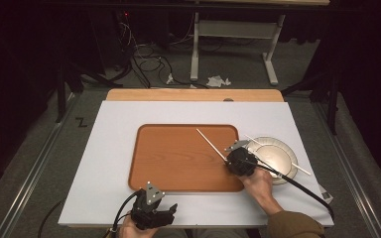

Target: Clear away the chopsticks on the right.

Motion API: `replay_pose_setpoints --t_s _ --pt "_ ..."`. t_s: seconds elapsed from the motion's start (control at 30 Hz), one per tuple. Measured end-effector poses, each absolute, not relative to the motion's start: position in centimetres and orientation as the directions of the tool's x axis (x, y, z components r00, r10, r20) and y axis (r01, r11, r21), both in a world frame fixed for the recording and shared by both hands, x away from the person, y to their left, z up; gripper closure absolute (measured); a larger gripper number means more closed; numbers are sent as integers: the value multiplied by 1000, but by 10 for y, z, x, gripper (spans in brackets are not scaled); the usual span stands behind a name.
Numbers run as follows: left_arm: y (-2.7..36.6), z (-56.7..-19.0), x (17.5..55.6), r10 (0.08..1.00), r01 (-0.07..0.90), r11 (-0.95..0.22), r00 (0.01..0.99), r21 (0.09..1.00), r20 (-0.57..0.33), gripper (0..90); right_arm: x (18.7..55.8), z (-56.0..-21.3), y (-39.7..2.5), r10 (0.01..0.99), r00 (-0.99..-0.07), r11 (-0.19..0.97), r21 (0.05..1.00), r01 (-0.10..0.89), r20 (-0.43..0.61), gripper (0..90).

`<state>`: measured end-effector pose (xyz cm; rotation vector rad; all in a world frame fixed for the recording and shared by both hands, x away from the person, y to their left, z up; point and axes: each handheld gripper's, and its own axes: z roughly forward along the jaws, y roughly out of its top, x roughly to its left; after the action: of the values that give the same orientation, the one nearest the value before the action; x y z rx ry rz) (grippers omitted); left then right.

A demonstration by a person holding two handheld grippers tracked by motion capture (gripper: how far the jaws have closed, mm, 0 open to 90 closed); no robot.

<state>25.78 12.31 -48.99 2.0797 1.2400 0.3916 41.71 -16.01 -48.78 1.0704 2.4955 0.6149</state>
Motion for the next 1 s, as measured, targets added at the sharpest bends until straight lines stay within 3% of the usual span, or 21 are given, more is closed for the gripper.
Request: replay_pose_setpoints --t_s 0.47,1.0 --pt "117 -491 261 843 655 -342 531 674 -87 269 404 -476 -164 718 -681 622 569 537 -142 663" --pt "107 -490 276 807 638 -376 582 672 -101 267 380 -449 -188 687 -720 582 666 466 -96 622"
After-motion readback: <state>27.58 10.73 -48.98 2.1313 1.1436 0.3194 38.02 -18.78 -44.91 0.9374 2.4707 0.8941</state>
